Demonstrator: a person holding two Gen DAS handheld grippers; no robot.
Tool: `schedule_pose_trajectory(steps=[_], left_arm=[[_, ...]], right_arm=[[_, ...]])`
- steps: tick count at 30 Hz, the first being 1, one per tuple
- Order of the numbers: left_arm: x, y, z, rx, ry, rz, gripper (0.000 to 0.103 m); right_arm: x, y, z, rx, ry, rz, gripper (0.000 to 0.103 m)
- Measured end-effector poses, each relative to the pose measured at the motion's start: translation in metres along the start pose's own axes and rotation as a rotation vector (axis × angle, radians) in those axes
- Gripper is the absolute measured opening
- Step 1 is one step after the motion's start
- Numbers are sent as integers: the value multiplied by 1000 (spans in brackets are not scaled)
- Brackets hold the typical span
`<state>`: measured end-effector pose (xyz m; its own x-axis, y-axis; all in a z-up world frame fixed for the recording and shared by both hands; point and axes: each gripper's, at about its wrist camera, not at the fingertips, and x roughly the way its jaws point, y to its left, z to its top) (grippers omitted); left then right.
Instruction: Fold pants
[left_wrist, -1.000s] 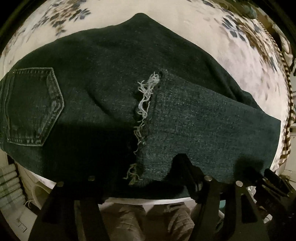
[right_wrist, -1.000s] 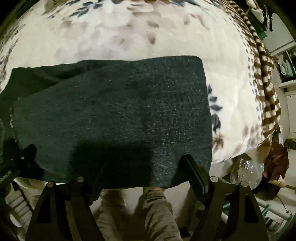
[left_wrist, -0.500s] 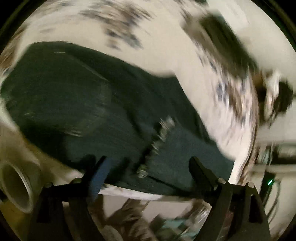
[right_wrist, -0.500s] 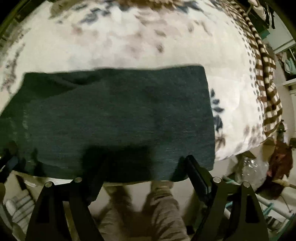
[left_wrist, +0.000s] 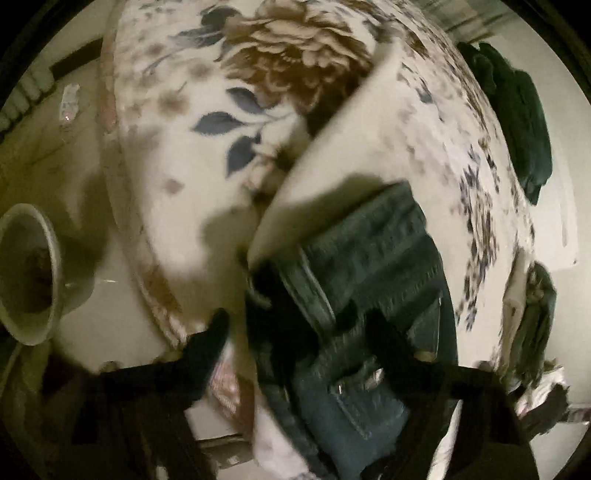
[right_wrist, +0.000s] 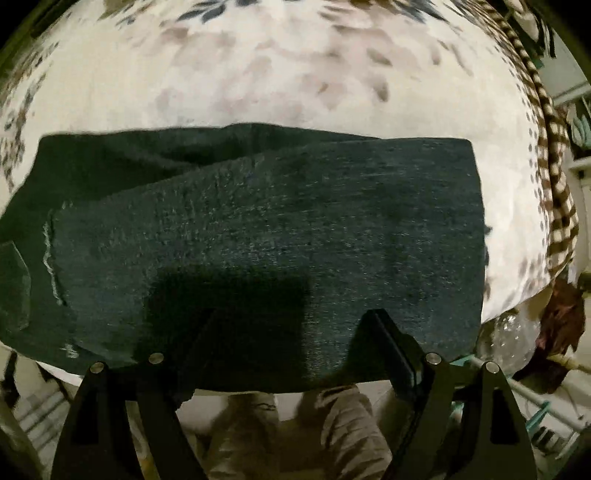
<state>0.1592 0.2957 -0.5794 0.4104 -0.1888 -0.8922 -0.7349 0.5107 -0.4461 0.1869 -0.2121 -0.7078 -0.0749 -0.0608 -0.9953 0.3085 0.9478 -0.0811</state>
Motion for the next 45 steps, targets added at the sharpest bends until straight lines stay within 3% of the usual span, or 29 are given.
schedule_pose_trajectory(steps=[2,5,7,10,13,20,23,26,28,38,45], left_arm=[[3,-4,1,3,-17,-19,36],[-16,-11,-5,53,-81,-33,25],[-32,-24,-17,129,-132,-43,23],[-52,-41,-34,220,-167,-61,23],[-48,-43,-32,243,-152,-96,25],[8,10,12,11,-28,-142,43],[11,8,15,36,-32,-151,41],[-2,-3,8,103,-83,-128,24],[-14,-16,2,165,-120,-119,20],[-114,-124,-74,496,-233,-205,18],[-134,-192,-161,707,-188,-228,18]], right_arm=[[2,4,2,-9,-1,-16,85],[2,10,4,-12,-7,-37,85],[2,14,4,-15,-11,-51,85],[2,18,6,-16,-10,-61,85],[1,22,10,-10,0,-60,85],[-2,15,14,-4,4,-51,85],[-6,13,15,-3,0,-45,85],[-3,11,11,-5,-3,-45,85],[-3,10,11,-5,-4,-44,85],[-1,-5,-2,-1,-16,19,85],[-17,-42,-13,29,-34,105,85]])
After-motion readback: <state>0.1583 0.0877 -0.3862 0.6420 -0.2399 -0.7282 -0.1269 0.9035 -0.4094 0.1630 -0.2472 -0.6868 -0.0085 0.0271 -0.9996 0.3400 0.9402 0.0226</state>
